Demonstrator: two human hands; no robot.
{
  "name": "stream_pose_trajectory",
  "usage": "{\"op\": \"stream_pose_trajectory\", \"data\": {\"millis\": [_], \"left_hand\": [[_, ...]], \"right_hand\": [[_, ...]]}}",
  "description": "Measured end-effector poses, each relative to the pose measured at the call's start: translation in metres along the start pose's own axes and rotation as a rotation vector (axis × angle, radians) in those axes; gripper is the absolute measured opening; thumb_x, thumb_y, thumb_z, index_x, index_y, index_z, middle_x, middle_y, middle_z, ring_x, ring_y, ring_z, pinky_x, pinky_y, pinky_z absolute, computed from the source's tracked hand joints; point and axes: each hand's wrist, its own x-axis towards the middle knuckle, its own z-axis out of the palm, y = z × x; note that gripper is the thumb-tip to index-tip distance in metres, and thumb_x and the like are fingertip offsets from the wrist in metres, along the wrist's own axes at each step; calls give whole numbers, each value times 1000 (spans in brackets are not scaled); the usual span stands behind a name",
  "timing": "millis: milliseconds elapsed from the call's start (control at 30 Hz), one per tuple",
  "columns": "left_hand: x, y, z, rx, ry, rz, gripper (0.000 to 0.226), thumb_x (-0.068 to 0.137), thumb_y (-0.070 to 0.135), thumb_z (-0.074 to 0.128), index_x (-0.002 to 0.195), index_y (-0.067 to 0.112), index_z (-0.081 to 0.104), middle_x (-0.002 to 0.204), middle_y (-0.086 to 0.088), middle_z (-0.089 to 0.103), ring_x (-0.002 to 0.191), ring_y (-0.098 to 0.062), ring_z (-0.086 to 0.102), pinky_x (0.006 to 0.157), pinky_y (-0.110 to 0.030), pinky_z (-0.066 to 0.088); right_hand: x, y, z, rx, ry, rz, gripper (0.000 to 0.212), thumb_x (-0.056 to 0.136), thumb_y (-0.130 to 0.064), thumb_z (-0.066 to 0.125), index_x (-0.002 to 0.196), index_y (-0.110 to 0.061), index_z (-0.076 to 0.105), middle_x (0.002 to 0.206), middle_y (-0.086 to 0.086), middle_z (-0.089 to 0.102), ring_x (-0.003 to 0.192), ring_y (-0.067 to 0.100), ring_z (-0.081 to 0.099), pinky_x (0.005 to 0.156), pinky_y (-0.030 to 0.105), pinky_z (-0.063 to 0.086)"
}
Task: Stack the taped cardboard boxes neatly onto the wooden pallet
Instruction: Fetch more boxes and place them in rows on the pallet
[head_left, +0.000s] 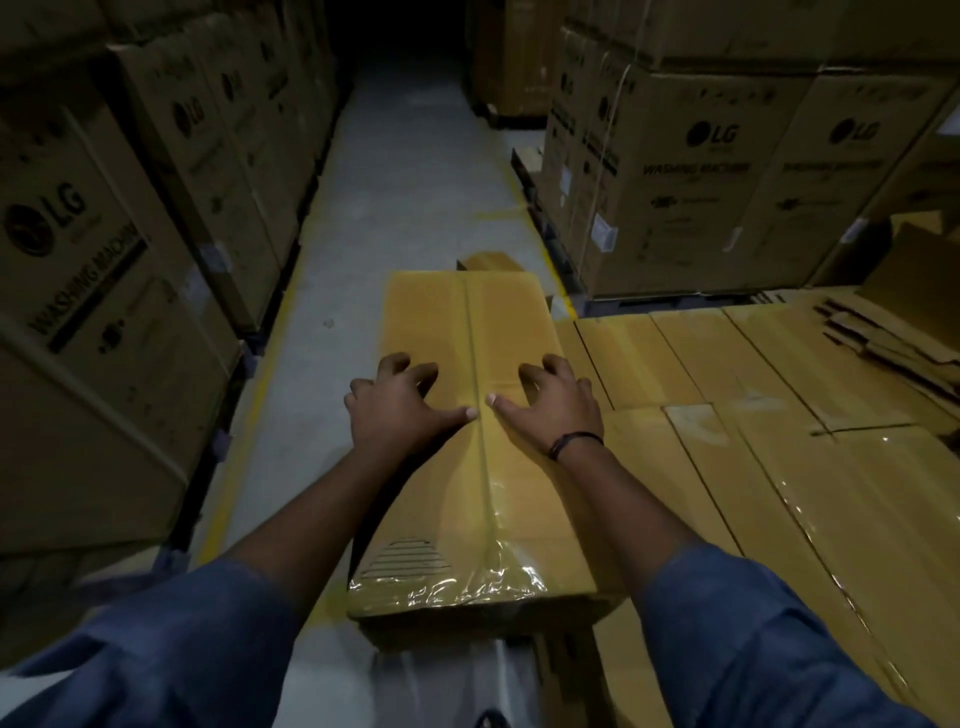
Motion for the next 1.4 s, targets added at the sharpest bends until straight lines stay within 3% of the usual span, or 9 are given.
{"op": "stream_pose_trajectory", "data": {"millis": [367,600,1067,1400], "left_hand": [[-123,47,-12,16,-32,83,98,58,90,70,141,40,58,158,6,39,135,-39,42,109,-51,35],[-150,65,-22,16,-67,64,97,59,91,69,141,41,58,158,6,39,136,-38,44,109,-50,34],[-65,94,15,68,-61,68,101,56,93,68,141,40,57,157,5,41,134,-38,46,108,-52,36],[35,84,26,124,-110,124,100,59,96,62,142,41,57,159,4,38,135,-39,46,108,-54,35]], "right_hand": [[-124,57,-48,41,19,48,74,79,-78,59,140,-36,55,160,-6,31,135,34,40,106,44,43],[-135,67,-70,57,-36,35,76,78,-79,61,140,-36,56,160,-7,32,138,33,40,108,45,41],[-47,98,-49,67,-9,47,77,77,-80,58,140,-36,57,159,-8,33,134,32,42,105,42,43],[32,70,-32,17,14,90,76,78,-81,54,139,-36,55,159,-6,31,131,36,43,103,43,44]]}}
